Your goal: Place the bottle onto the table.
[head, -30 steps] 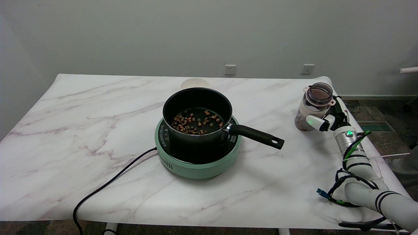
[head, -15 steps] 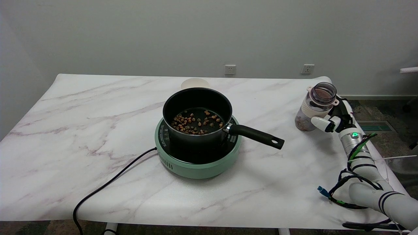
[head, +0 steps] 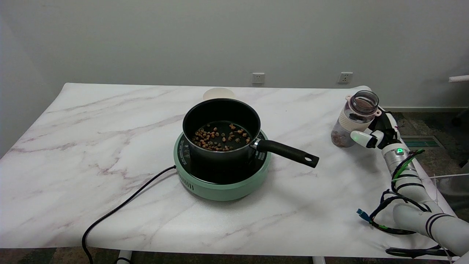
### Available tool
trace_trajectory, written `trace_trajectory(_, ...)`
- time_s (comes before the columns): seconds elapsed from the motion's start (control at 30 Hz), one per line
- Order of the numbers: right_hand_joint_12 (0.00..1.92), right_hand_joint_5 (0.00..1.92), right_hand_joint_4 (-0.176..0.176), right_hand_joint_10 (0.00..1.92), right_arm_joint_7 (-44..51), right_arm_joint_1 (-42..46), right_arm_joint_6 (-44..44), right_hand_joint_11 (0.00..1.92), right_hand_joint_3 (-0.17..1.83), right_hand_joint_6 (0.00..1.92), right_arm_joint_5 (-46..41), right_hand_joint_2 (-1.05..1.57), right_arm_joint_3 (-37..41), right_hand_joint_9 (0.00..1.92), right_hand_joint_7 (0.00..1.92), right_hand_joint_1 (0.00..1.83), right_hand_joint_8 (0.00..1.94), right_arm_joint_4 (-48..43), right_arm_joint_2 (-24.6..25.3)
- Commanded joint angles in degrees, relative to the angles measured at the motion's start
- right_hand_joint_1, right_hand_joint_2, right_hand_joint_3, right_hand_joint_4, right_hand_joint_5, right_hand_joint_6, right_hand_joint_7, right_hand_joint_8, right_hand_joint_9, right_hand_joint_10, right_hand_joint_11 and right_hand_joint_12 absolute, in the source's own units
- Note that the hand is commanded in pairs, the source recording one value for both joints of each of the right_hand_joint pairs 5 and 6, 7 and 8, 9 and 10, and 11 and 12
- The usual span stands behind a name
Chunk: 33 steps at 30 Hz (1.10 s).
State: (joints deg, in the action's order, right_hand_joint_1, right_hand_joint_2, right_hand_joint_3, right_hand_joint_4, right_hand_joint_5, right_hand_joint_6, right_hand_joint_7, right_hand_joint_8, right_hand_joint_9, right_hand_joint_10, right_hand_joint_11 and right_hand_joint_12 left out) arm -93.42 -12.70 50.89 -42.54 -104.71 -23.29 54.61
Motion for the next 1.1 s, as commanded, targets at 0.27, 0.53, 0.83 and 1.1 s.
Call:
trace_trajectory(0.27, 0.42, 0.37, 0.000, 0.78, -0.2, -1.7, -2.5, 0.42, 1.53, 0.37, 2.2, -0.79, 0.1, 0.78, 0.89, 1.28, 0.89, 0.5, -0.2)
trace_trajectory(0.53, 0.42, 0.37, 0.000, 0.77, -0.2, -1.5, -2.1, 0.42, 1.53, 0.37, 2.2, -0.79, 0.2, 0.77, 0.89, 1.28, 0.89, 0.5, -0.5)
trace_trajectory(0.83, 0.42, 0.38, 0.000, 0.77, -0.1, -0.1, -1.4, 0.42, 1.53, 0.38, 2.2, -0.78, 0.7, 0.77, 0.89, 1.27, 0.89, 0.6, -2.4)
trace_trajectory(1.1, 0.43, 0.42, 0.000, 0.78, 0.3, 4.7, 0.0, 0.43, 1.51, 0.42, 2.2, -0.77, 5.1, 0.78, 0.90, 1.26, 0.90, 0.6, -5.9)
